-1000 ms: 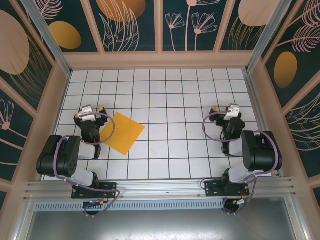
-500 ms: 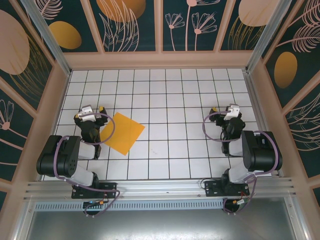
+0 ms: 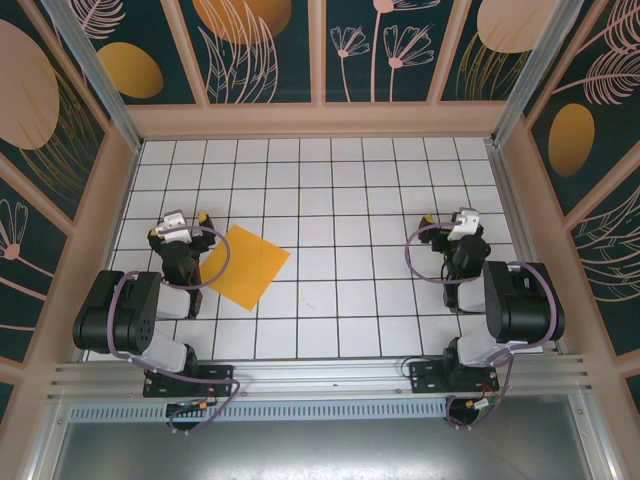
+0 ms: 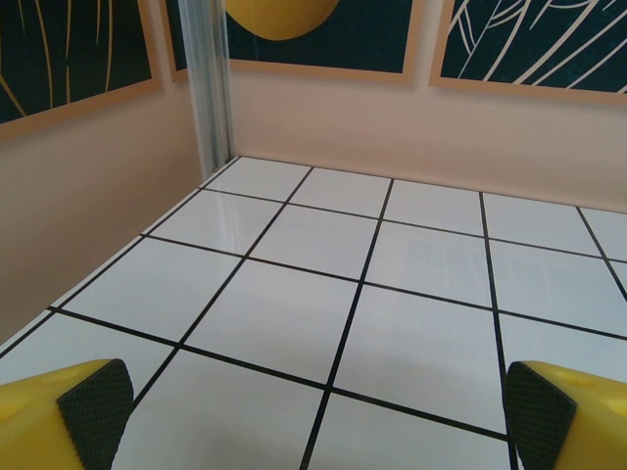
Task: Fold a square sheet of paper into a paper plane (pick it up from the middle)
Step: Move the square sheet of paper to the center of the table.
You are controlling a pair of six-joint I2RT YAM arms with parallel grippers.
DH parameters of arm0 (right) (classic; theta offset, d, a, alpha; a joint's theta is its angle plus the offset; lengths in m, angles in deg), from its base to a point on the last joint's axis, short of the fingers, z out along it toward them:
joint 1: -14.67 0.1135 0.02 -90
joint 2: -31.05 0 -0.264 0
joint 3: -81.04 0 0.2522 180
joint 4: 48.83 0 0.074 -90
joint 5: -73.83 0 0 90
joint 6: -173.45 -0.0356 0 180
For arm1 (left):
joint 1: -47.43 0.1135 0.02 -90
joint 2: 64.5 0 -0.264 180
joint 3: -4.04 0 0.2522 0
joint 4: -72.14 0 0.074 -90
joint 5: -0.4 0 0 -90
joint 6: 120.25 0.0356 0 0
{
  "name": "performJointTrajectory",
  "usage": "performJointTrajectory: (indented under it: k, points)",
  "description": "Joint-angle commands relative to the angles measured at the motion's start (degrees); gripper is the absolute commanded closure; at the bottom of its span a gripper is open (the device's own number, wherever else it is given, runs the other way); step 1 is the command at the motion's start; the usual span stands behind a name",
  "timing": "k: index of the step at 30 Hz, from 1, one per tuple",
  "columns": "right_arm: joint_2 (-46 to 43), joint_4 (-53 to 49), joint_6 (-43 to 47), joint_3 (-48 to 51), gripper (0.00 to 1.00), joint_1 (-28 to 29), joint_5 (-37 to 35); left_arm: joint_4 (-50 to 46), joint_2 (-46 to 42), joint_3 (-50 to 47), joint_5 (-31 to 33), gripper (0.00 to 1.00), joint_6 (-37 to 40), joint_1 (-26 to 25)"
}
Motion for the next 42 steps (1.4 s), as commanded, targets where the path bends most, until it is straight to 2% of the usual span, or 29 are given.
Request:
performJointTrajectory:
  k: [1, 11, 13, 17, 19, 23, 25, 27, 28, 30, 33, 35, 36, 38, 42]
  points:
    - [0.11, 0.89, -0.32, -1.06, 0.01, -0.40, 0.96, 1.92, -0.37, 0.41, -0.80, 0.01, -0.21, 0.35]
    - [0.12, 1.12, -0.26, -0.90, 0.01, -0.34, 0.88, 2.48, -0.53, 0.01, -0.49, 0.01, -0.11, 0.34]
    - [-0.42, 2.05, 0.77, -0.07, 0.01, 0.07, 2.35, 2.95, -2.12, -0.86, 1.98, 0.01, -1.29, 0.33]
    - [-2.58, 0.66, 1.37, -0.02, 0.01, 0.99, 0.85, 5.65, -4.58, -3.49, 1.11, 0.01, -0.91, 0.33]
    - [-4.82, -1.47, 1.52, -0.11, 0.01, 1.17, 0.89, -2.69, -9.80, -1.74, 4.28, 0.01, -2.46, 0.31]
    - [-13.71, -26.43, -1.36, -8.00, 0.01, 1.17, 0.77, -18.54, -18.41, 3.25, 2.84, 0.01, -5.16, 0.37]
    - [-17.30, -39.17, -4.59, -12.87, 0.01, 1.24, -0.71, -24.32, -21.62, 5.37, 3.63, 0.01, -9.82, 0.33]
    - [-20.33, -54.78, -13.07, -19.73, 0.01, 1.32, -1.57, -41.93, -25.18, 11.04, 8.34, 0.01, -25.04, 0.33]
    - [-20.92, -59.93, -16.32, -22.15, 0.01, 1.26, -1.20, -48.20, -26.15, 13.09, 7.76, 0.01, -30.56, 0.34]
    - [-20.98, -72.47, -19.47, -28.25, 0.01, 0.92, 5.12, -51.13, -26.85, 15.02, -5.49, 0.01, -31.00, 0.33]
    - [-21.61, -75.52, -22.98, -28.12, 0.01, 1.01, 18.57, -50.89, -23.94, 16.15, -24.37, 0.01, -33.39, 0.33]
    - [-23.30, -73.47, -27.34, -25.52, 0.01, 1.74, 23.67, -53.09, -21.97, 16.69, -32.10, 0.01, -35.89, 0.24]
    - [-24.58, -72.12, -30.31, -23.93, 0.01, 2.71, 23.90, -55.81, -21.26, 17.01, -34.57, 0.02, -36.49, 0.21]
    - [-27.27, -68.86, -34.87, -20.91, 0.01, 5.73, 23.16, -61.44, -21.80, 16.59, -35.58, 0.01, -37.24, -0.01]
    - [-30.00, -67.07, -36.90, -19.43, 0.01, 12.05, 19.57, -66.69, -27.51, 11.02, -37.28, 0.01, -39.12, -0.68]
